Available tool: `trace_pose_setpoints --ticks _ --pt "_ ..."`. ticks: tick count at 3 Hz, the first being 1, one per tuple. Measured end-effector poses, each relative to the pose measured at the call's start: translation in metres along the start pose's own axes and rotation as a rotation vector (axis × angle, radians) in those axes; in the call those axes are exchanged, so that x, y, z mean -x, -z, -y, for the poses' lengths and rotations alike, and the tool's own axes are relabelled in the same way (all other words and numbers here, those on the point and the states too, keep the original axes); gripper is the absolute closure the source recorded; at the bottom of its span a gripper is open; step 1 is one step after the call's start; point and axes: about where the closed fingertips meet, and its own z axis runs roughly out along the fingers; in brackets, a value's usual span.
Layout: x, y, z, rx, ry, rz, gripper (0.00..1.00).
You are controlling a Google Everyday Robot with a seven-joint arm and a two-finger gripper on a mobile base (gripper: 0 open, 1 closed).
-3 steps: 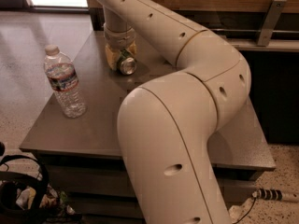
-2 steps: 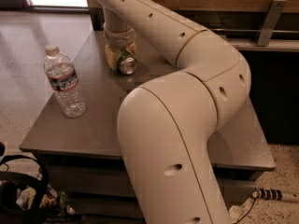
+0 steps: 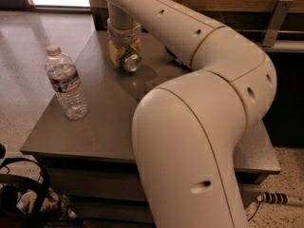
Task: Place green can upright
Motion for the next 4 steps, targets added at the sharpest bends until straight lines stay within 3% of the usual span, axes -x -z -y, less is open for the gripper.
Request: trace_pose_setpoints --ticks 1,2,4 --pt "0.007 0.039 0.014 -0.038 0.009 0.151 1.0" --pt "0.009 0.059 0.019 -0.049 0.02 0.229 1.0" --pt "0.016 0.084 0.024 0.026 0.153 0.482 1.0"
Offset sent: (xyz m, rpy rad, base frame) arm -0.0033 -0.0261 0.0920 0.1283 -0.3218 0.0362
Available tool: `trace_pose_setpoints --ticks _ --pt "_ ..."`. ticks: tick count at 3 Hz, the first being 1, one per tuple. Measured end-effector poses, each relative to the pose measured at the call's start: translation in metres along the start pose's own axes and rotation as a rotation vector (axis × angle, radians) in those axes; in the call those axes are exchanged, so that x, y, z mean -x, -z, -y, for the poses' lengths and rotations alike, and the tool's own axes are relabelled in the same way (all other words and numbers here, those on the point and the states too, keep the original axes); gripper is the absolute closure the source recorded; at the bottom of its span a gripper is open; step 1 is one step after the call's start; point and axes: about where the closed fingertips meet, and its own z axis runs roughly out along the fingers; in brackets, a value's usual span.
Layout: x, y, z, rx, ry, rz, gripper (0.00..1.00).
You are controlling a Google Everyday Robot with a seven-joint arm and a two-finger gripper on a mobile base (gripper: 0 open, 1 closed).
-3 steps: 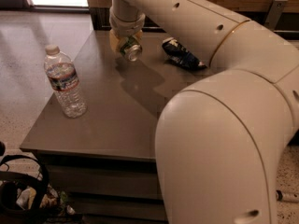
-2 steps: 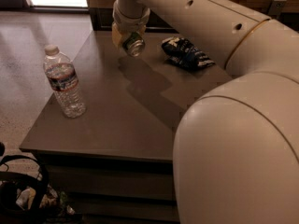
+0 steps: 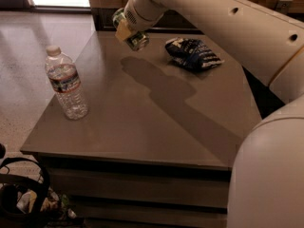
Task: Place green can upright
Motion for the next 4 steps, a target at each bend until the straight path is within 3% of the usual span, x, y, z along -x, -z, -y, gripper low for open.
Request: trace_pose_setpoints --ticks 2,4 --pt "0.012 0.01 0.005 0.116 0.128 0.224 1.0" --pt "-0.01 0.017 -0.007 0.172 0.219 0.431 1.0"
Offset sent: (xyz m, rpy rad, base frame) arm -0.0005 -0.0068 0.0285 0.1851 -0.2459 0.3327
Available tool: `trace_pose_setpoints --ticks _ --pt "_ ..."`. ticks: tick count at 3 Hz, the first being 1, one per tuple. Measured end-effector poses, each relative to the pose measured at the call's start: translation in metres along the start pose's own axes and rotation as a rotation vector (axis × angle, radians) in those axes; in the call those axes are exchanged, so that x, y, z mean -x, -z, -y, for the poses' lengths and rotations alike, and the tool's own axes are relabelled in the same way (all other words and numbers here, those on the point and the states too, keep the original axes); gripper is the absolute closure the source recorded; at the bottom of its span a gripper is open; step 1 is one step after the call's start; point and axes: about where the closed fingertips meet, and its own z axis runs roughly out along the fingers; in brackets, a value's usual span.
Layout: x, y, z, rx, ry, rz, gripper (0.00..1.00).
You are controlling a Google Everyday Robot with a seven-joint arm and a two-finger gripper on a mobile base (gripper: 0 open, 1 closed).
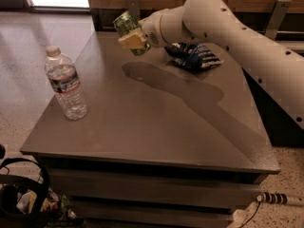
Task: Place green can upright
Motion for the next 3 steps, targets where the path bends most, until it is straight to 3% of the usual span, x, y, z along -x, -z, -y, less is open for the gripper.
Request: trace_pose_setpoints --ticks 3 --pt "-0.0094 -0.0063 -0.0137 0.061 0.048 0.206 1.0"
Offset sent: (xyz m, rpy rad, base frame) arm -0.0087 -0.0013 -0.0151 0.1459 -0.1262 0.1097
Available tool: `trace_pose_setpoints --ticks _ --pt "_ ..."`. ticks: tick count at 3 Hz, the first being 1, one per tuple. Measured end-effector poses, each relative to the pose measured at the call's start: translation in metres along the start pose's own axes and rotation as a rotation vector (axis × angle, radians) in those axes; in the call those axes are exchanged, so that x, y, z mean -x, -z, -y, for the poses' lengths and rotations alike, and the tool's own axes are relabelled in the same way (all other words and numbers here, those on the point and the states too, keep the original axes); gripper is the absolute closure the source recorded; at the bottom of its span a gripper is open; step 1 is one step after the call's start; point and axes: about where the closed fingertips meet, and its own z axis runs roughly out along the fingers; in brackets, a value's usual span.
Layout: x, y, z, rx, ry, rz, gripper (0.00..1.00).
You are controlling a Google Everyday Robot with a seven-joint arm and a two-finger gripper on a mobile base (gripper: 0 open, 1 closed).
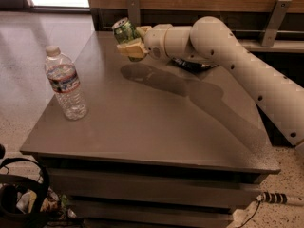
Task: Place green can upright
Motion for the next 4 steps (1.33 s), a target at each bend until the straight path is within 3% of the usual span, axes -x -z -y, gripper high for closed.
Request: trace_pose_setpoints --ticks 1,4 --pt "0.0 0.0 0.0 -0.002 -0.003 0.003 1.0" --pt "-0.004 -0.008 -0.013 -0.145 -0.114 0.191 1.0"
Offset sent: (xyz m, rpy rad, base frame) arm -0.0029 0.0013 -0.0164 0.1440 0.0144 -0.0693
